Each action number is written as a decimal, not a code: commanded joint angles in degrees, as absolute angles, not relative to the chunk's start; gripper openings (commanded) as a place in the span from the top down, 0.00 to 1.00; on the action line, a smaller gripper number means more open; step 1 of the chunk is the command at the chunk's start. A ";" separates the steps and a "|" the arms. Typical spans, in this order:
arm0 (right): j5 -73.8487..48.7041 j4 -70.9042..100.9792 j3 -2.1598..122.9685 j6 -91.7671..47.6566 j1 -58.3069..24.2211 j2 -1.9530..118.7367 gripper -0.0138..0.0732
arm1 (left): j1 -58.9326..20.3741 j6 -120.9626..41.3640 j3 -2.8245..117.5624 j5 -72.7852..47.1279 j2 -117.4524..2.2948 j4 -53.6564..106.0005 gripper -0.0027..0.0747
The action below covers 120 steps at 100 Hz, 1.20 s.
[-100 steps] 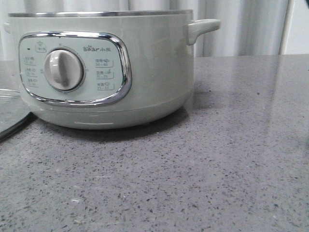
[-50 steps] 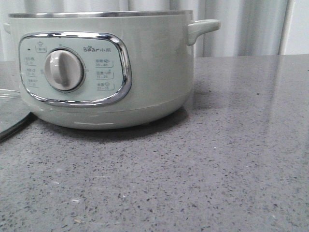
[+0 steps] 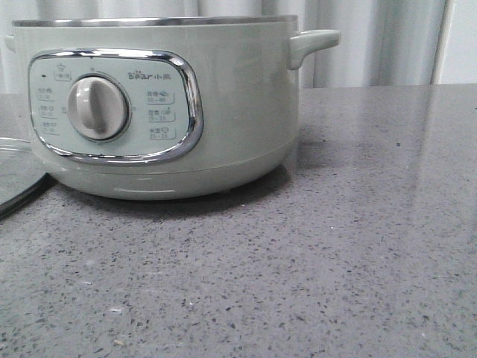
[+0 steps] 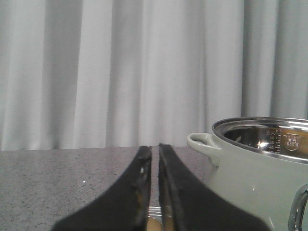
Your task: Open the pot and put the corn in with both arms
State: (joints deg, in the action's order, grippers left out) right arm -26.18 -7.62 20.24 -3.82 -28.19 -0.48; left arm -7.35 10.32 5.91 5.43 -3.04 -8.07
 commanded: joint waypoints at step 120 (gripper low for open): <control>-21.26 -8.69 21.48 -3.91 -27.98 0.14 0.93 | -6.58 5.41 -0.60 -9.33 2.19 -1.88 0.99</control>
State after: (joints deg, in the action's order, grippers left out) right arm -26.15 -7.84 20.24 -3.82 -28.19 -0.58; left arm -6.87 5.92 -0.16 -7.99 0.24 -2.74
